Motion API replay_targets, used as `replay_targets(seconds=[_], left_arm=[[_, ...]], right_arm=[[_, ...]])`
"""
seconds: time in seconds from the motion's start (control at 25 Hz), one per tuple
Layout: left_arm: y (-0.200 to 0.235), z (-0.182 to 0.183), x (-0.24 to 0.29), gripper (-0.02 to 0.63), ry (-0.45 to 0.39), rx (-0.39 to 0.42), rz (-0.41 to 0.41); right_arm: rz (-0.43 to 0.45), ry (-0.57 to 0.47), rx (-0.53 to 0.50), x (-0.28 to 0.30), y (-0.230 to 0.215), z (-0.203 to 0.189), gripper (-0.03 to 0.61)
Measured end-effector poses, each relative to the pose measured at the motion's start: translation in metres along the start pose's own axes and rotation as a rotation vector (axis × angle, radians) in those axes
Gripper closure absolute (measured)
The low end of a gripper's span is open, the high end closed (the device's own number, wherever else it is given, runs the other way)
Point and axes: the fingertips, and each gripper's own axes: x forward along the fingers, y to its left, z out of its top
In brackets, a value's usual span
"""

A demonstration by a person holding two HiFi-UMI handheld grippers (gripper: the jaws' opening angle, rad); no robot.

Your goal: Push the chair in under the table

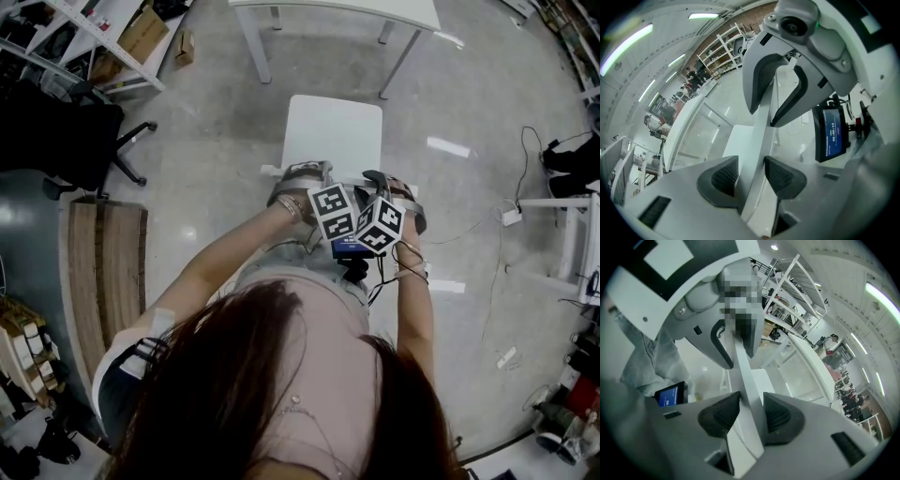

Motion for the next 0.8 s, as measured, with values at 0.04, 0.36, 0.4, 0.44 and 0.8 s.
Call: replay_targets(seconds=[0.04, 0.36, 0.4, 0.44, 0.8], left_arm=[[0.001, 0.002, 0.001, 0.437, -0.001, 0.001, 0.003], [0.017, 0.015, 0.012, 0.434, -0.002, -0.006, 0.02], [0.02, 0.015, 0.013, 0.433, -0.002, -0.008, 0.022], [0.023, 0.015, 0.015, 0.433, -0.003, -0.01, 0.022], [0.049, 0.032, 0.031, 0.43, -0.008, -0.023, 0.02]], right_arm=[[-0.001, -0.001, 0.0, 0.001, -0.002, -0.002, 0.422], [-0.005, -0.01, -0.009, 0.008, -0.023, -0.009, 0.42], [-0.004, -0.011, -0.012, 0.01, -0.026, -0.008, 0.42], [-0.001, -0.011, -0.014, 0.012, -0.029, -0.007, 0.42], [0.018, -0.007, -0.024, 0.024, -0.062, -0.015, 0.42]])
